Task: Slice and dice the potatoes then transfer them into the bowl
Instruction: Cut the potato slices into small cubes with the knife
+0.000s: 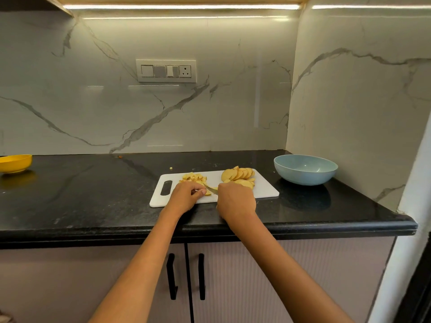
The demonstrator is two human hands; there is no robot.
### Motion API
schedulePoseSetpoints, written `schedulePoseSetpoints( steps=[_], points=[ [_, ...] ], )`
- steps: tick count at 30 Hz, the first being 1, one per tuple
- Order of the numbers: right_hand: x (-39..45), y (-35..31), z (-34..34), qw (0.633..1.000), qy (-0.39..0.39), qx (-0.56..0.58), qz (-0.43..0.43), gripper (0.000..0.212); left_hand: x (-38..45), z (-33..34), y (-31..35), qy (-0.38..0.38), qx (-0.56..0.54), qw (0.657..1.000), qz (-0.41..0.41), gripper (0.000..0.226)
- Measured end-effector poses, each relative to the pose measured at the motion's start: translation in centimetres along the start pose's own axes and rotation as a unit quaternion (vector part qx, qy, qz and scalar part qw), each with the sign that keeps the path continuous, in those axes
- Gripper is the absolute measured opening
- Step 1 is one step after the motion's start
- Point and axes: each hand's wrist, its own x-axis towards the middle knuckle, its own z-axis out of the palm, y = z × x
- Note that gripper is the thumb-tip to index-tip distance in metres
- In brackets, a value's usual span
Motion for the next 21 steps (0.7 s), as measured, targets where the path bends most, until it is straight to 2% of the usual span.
schedulePoseSetpoints(
  steps=[5,14,17,21],
  points=[
    [0.8,-0.4,-1.6,1.0,-0.009,-0.01,0.003,0.028,0.1,0.1,0.0,0.008,0.001,1.0,-0.002,0.021],
    [-0.4,-0.4,-0.3,1.0,-0.005,0.0,0.009,0.028,-0.1,0.0,0.1,0.015,0.004,1.0,0.007,0.019],
    [-1.0,-0.2,0.5,1.0,-0.003,0.011,0.02,0.027,-0.1,-0.1,0.1,0.022,-0.013,1.0,-0.012,0.021],
    [-1.8,0.5,0.7,0.999,0.005,0.031,0.035,0.022,0.0,-0.5,0.1,0.067,-0.057,0.995,-0.05,0.025]
  ],
)
